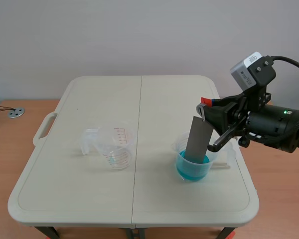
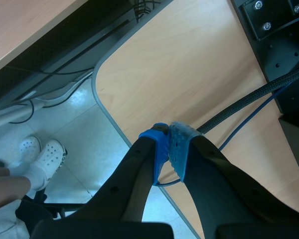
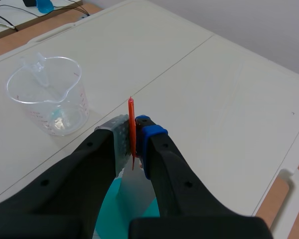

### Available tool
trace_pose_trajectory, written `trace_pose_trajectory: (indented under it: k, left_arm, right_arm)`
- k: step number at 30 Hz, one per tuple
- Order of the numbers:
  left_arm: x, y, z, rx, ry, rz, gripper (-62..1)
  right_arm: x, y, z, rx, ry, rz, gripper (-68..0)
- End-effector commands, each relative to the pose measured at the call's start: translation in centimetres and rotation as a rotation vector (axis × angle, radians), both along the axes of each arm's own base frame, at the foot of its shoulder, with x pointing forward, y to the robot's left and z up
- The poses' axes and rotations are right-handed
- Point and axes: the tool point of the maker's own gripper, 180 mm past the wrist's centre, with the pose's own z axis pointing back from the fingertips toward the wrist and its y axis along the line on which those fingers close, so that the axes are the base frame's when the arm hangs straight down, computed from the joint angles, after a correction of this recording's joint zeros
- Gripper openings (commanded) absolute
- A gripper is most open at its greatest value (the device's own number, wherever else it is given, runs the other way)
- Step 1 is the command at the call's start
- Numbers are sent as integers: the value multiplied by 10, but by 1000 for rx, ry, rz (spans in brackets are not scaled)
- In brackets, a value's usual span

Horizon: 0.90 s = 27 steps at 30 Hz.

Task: Hold the metal plate by the orange handle, dip it into the blue solution, take it out and point at it, then put the plate back in the beaker on the left.
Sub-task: 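Hold the plate still in the solution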

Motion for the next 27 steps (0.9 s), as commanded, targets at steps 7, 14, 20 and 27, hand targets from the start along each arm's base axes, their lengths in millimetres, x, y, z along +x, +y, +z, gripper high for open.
trace_pose_trajectory:
  k: [7, 14, 20, 27]
  left_arm:
    - [5, -4, 2, -15, -19, 2, -582]
    - [8, -2, 3, -9, -25, -2, -582]
    - [30, 25, 10, 52, -81, 25, -582]
    - [82, 84, 40, 179, -206, 15, -582]
  right_arm:
    - [3, 9, 36, 31, -106, 33, -662]
    - [1, 17, 65, 30, -190, 57, -662]
    - [-3, 23, 86, 10, -248, 79, -662]
    - [-7, 29, 102, -13, -291, 97, -662]
